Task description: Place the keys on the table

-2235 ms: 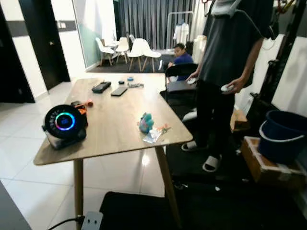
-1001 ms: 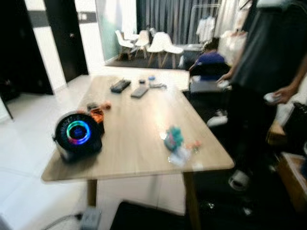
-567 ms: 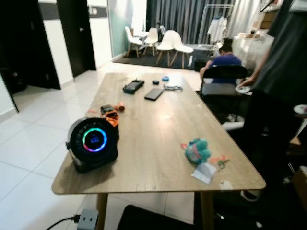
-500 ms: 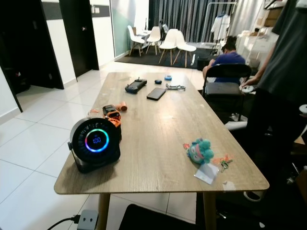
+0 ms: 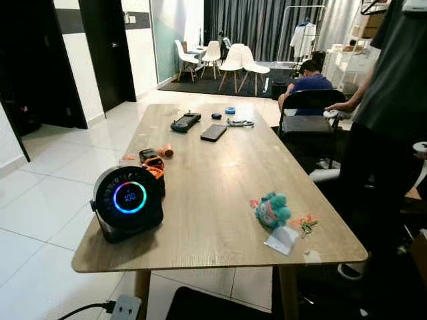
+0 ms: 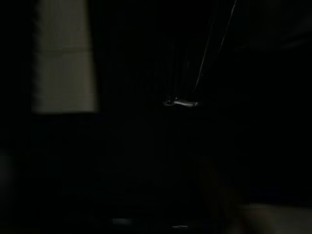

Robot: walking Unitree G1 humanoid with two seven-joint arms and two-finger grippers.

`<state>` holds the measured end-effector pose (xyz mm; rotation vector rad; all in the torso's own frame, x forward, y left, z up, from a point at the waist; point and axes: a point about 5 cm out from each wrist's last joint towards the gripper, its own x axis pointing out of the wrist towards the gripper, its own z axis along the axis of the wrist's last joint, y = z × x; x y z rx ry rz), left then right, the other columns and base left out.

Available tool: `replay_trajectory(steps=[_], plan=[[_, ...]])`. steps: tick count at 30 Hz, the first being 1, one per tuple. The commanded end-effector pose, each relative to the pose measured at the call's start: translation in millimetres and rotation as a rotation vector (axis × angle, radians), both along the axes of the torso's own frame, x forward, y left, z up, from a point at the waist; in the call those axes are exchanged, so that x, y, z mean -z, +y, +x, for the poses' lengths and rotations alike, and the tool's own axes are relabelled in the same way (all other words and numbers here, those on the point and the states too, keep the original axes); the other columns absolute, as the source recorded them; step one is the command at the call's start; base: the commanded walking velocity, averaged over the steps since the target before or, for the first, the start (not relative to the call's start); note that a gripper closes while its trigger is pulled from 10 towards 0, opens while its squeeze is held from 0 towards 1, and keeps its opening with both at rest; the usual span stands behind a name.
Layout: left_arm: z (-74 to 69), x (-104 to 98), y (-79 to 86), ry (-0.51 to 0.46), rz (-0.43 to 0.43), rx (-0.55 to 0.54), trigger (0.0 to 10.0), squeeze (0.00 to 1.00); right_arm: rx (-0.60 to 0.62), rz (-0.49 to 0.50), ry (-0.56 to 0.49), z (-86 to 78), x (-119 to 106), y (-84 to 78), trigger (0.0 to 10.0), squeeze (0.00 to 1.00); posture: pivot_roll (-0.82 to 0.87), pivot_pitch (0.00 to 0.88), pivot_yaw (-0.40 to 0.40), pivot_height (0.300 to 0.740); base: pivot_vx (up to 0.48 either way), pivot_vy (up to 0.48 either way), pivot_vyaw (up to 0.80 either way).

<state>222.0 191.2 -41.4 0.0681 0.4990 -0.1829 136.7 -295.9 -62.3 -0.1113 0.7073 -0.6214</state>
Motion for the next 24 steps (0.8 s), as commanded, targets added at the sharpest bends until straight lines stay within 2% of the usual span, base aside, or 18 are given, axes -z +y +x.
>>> replay_trajectory(steps=[1,2,4,6,7,8,10,12,14,15,18,20,21,22,23,24], plan=[[-4.1,0,5.8,-0.009,0.017,0.017,10.0,0.0,0.109,-0.057,-0.04,-7.6,-8,-17.6,10.0,0.0,0.02,0.058,0.025,0.74,0.0,0.0,0.0],[-3.9,-2,5.5,-0.026,0.01,0.021,10.0,0.0,0.148,-0.093,-0.054,-10.9,-13,-28.1,10.0,0.0,0.02,0.059,0.027,0.74,0.0,0.0,0.0],[-3.9,-2,5.5,-0.026,0.01,0.021,10.0,0.0,0.148,-0.093,-0.054,-10.9,-13,-28.1,10.0,0.0,0.02,0.059,0.027,0.74,0.0,0.0,0.0],[-3.0,-4,5.4,-0.057,0.009,0.027,10.0,0.0,0.255,-0.197,-0.117,-16.5,-31,-57.0,10.0,0.0,0.01,0.062,0.028,0.74,0.0,0.0,0.0],[-3.0,-4,5.4,-0.057,0.009,0.027,10.0,0.0,0.255,-0.197,-0.117,-16.5,-31,-57.0,10.0,0.0,0.01,0.062,0.028,0.74,0.0,0.0,0.0],[-2.4,-5,5.5,-0.065,0.009,0.026,10.0,0.0,0.292,-0.243,-0.148,-16.8,-41,-68.3,10.0,0.0,0.01,0.063,0.028,0.74,0.0,0.0,0.0],[0.3,-8,5.3,-0.082,0.004,0.022,10.0,0.0,0.337,-0.335,-0.244,-8.8,-64,-87.9,10.0,0.0,0.01,0.065,0.027,0.74,0.0,0.0,0.0],[3.2,-10,3.8,-0.097,-0.003,0.021,10.0,0.0,0.359,-0.407,-0.342,3.5,-87,-100.5,10.0,0.0,0.01,0.067,0.028,0.74,0.0,0.0,0.0],[5.1,-12,2.4,-0.109,-0.008,0.022,10.0,0.0,0.371,-0.456,-0.428,15.4,-106,-107.0,10.0,0.0,0.01,0.069,0.028,0.74,0.0,0.0,0.0],[5.1,-12,2.4,-0.109,-0.008,0.022,10.0,0.0,0.371,-0.456,-0.428,15.4,-106,-107.0,10.0,0.0,0.01,0.069,0.028,0.74,0.0,0.0,0.0],[6.9,-14,0.9,-0.122,-0.015,0.025,10.0,0.0,0.375,-0.518,-0.556,35.4,-134,-111.4,10.0,0.0,0.01,0.068,0.029,0.74,0.0,0.0,0.0],[8.3,-15,0.3,-0.132,-0.02,0.024,10.0,0.0,0.365,-0.537,-0.625,49.0,-150,-111.6,10.0,0.0,0.01,0.068,0.026,0.74,0.0,0.0,0.0],[8.3,-15,0.3,-0.132,-0.02,0.024,10.0,0.0,0.365,-0.537,-0.625,49.0,-150,-111.6,10.0,0.0,0.01,0.068,0.026,0.74,0.0,0.0,0.0],[9.4,-16,-0.1,-0.141,-0.026,0.022,10.0,0.0,0.351,-0.542,-0.676,59.1,-161,-110.0,10.0,0.0,0.01,0.068,0.026,0.74,0.0,0.0,0.0],[9.4,-16,-0.1,-0.141,-0.026,0.022,10.0,0.0,0.351,-0.542,-0.676,59.1,-161,-110.0,10.0,0.0,0.01,0.068,0.026,0.74,0.0,0.0,0.0],[11.2,-18,-0.8,-0.155,-0.035,0.02,10.0,0.0,0.323,-0.541,-0.731,71.3,-173,-106.3,10.0,0.0,0.02,0.067,0.024,0.74,0.0,0.0,0.0]])
